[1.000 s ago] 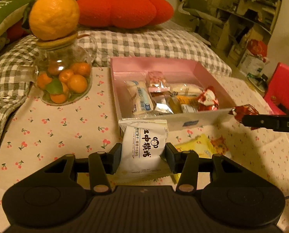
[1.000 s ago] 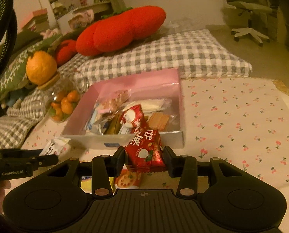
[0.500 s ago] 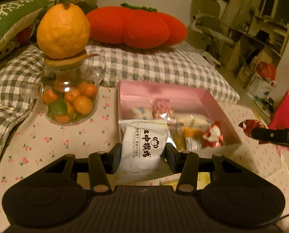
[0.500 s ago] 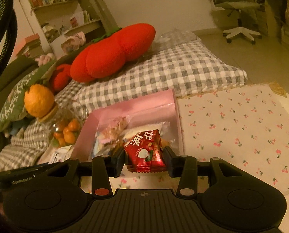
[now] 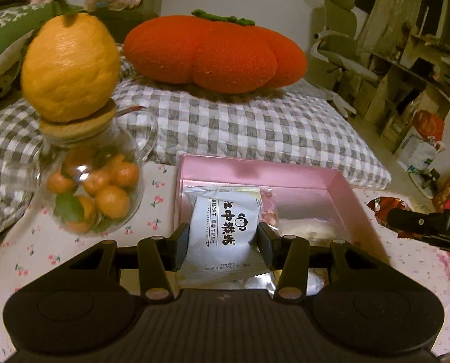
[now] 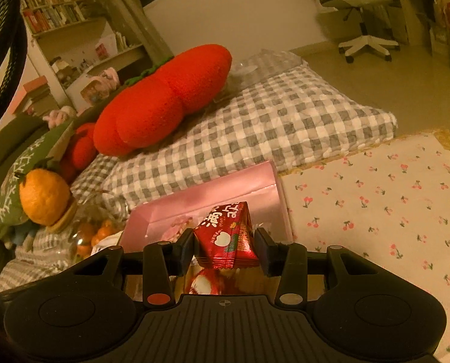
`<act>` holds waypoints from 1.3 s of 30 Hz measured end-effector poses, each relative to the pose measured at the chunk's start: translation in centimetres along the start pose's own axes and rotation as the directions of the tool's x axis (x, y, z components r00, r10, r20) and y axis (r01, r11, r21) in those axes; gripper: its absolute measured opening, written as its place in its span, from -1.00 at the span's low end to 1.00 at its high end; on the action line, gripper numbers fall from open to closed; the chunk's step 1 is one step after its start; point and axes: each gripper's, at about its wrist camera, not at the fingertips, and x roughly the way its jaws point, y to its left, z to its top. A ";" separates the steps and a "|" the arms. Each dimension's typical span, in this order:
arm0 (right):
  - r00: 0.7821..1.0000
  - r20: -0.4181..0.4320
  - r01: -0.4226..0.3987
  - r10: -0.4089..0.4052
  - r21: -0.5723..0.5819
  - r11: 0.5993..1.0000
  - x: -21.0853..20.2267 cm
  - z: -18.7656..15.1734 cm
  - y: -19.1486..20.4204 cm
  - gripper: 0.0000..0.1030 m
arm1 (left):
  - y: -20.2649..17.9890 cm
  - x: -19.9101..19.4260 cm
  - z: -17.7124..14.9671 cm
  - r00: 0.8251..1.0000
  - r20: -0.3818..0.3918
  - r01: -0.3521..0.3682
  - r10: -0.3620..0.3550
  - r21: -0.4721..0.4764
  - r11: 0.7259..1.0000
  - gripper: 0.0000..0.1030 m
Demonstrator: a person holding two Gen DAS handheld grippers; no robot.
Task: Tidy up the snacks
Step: 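Lift and carry the white text packet over the box while the right tool carries the red candy, then lower and release the white text packet in the box while the right tool releases the red candy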
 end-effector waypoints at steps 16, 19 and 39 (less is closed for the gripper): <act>0.998 -0.044 0.034 -0.034 -0.020 0.999 4.0 0.1 -1.0 -0.19 | -1.0 4.2 0.7 0.998 -0.022 -0.055 0.057 0.078 0.995 -0.14; 0.998 -0.049 0.035 -0.036 -0.024 0.999 4.3 0.1 -1.0 -0.19 | -1.1 4.8 0.8 0.998 -0.026 -0.059 0.061 0.078 0.995 -0.14; 0.998 -0.058 0.037 -0.039 -0.035 0.999 5.4 0.0 -1.3 -0.13 | -1.1 5.8 1.1 0.996 -0.013 -0.083 0.085 0.091 0.992 -0.07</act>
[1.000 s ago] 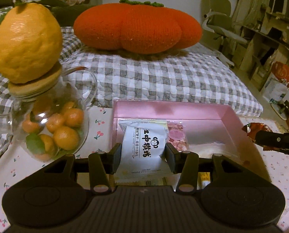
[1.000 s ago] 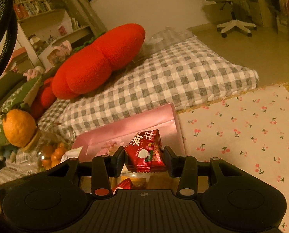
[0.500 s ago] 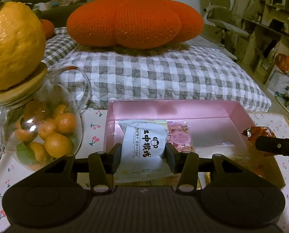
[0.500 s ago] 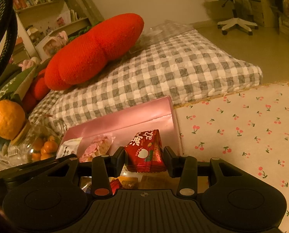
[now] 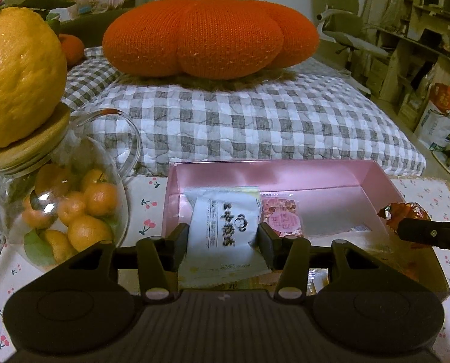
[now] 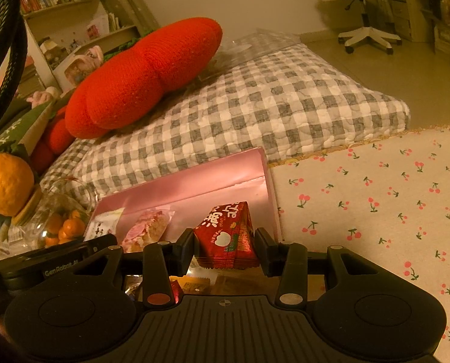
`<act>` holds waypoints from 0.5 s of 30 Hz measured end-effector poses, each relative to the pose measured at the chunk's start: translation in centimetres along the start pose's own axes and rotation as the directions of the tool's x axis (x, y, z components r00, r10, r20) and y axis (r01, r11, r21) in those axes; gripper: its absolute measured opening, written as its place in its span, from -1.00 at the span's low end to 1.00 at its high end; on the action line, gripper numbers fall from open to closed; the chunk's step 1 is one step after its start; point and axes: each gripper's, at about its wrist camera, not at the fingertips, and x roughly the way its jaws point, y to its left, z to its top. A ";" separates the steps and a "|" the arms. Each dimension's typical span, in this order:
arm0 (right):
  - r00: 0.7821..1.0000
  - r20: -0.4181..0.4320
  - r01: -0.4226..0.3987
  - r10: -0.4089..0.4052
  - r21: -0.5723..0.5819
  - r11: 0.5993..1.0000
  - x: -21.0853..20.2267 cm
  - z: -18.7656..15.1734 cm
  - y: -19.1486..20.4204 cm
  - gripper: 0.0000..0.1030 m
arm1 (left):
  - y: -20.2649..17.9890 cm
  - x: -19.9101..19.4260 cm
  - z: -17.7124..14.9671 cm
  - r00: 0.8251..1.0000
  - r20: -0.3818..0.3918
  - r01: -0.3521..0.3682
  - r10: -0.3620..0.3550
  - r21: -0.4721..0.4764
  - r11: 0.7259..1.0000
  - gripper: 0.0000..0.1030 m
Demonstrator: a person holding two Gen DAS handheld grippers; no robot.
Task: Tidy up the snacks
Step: 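Lower and release the white text packet in the box while the right tool releases the red candy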
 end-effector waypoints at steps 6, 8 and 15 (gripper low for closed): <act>1.000 -0.003 -0.016 0.016 0.013 1.000 0.1 0.0 0.1 0.12 | -0.1 -0.4 0.1 1.000 0.026 0.005 -0.006 0.015 1.000 0.29; 1.000 -0.004 -0.013 0.013 0.010 1.000 0.0 0.0 0.2 0.16 | -0.2 -0.4 0.1 1.000 0.026 0.010 -0.011 0.021 1.000 0.33; 1.000 -0.009 -0.012 0.012 0.012 1.000 -0.1 0.0 0.3 0.27 | -0.3 -0.8 -0.2 1.000 0.019 0.020 -0.020 0.032 0.999 0.42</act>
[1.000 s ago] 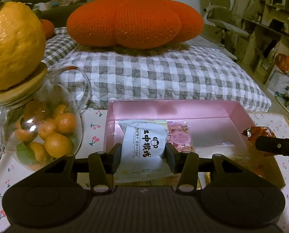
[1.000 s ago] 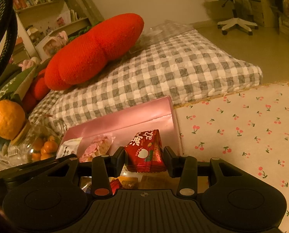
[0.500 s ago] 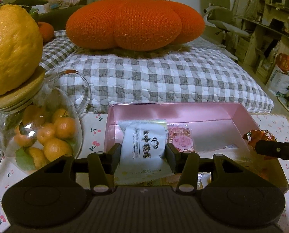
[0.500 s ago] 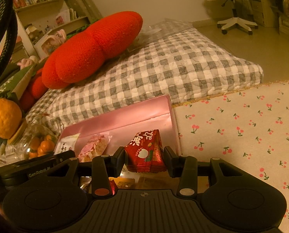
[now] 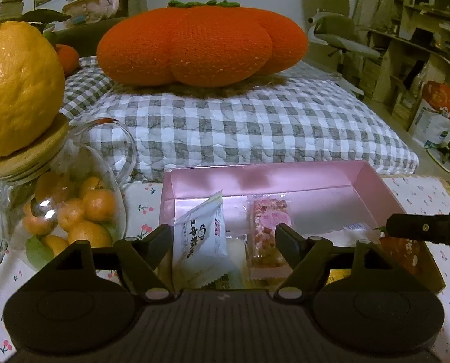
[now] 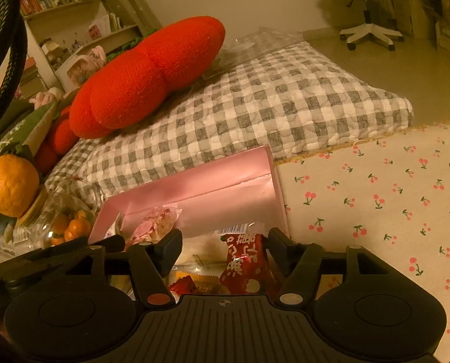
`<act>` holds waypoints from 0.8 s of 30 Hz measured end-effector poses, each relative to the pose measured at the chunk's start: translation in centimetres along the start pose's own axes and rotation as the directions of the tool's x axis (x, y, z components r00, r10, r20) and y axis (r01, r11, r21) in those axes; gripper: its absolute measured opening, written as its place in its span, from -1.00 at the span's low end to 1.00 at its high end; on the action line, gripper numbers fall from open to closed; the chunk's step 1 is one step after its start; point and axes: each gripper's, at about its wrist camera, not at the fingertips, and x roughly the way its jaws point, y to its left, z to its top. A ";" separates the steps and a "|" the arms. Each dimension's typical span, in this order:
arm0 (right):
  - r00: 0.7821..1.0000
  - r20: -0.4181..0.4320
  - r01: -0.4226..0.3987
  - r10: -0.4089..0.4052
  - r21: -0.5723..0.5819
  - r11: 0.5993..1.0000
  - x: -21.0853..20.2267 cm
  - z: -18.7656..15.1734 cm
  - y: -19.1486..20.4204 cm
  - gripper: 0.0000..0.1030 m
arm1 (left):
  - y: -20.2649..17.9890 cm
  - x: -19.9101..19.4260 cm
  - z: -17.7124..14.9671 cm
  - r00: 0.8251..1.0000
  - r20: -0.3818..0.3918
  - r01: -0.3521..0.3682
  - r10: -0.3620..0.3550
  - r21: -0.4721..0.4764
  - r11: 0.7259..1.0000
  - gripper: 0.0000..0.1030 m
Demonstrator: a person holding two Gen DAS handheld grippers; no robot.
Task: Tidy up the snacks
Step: 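Lower and release the white text packet in the box while the right tool releases the red candy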
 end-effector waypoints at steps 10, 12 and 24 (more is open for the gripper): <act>1.000 -0.002 0.008 -0.008 -0.010 1.000 -1.7 -0.5 0.6 0.37 | 0.0 -1.9 -0.6 1.000 -0.009 0.014 -0.014 -0.004 1.000 0.63; 1.000 -0.002 0.013 -0.013 -0.016 1.000 -2.1 -0.6 0.8 0.41 | -0.1 -2.2 -0.7 1.000 -0.012 0.013 -0.013 0.000 1.000 0.66; 0.999 -0.005 0.039 -0.039 -0.022 0.999 -5.1 -1.1 1.4 0.55 | -0.3 -4.9 -1.9 1.000 -0.026 0.014 -0.015 -0.010 1.000 0.85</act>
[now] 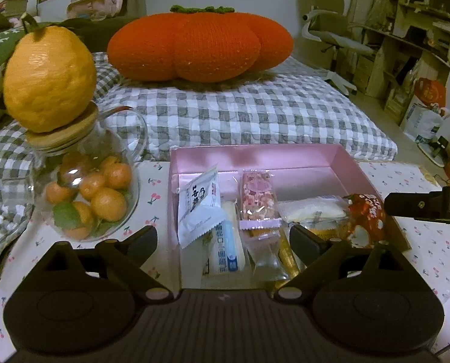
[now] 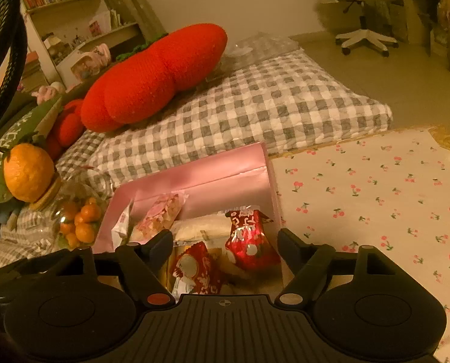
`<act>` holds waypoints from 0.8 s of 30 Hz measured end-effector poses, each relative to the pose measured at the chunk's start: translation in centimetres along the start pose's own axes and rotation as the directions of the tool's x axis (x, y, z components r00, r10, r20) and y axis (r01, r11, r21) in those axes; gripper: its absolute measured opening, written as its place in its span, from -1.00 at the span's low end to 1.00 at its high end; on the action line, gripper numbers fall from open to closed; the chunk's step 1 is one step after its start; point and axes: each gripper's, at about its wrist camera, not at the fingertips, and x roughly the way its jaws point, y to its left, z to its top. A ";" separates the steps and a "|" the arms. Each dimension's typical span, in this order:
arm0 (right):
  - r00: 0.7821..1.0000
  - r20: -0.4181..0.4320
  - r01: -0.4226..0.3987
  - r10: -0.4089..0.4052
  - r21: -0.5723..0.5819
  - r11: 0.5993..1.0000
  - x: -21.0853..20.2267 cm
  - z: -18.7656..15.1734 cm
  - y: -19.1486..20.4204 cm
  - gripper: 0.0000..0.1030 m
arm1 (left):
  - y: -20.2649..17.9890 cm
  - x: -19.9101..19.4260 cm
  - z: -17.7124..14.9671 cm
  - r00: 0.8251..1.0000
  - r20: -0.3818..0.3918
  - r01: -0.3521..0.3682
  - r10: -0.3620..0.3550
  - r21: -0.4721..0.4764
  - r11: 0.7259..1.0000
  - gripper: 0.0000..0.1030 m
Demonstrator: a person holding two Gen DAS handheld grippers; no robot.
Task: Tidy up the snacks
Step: 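Lower and release the white text packet in the box while the right tool releases the red candy, then withdraw both tools toward the yellow packet and the orange-printed cracker packet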
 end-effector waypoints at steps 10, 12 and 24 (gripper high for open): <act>1.000 -0.001 0.013 -0.013 -0.014 1.000 -3.0 -0.8 0.5 0.60 | 0.1 -2.6 -1.4 1.000 -0.016 0.006 -0.007 -0.017 1.000 0.93; 1.000 -0.002 0.012 -0.012 -0.020 1.000 -3.5 -1.0 0.7 0.66 | 0.1 -3.1 -1.8 1.000 -0.020 0.006 -0.006 -0.021 1.000 0.94; 1.000 -0.007 0.003 -0.004 -0.067 0.998 -5.0 -3.8 1.2 0.68 | 0.9 -4.8 -4.3 0.997 -0.082 0.008 -0.012 -0.052 0.999 0.99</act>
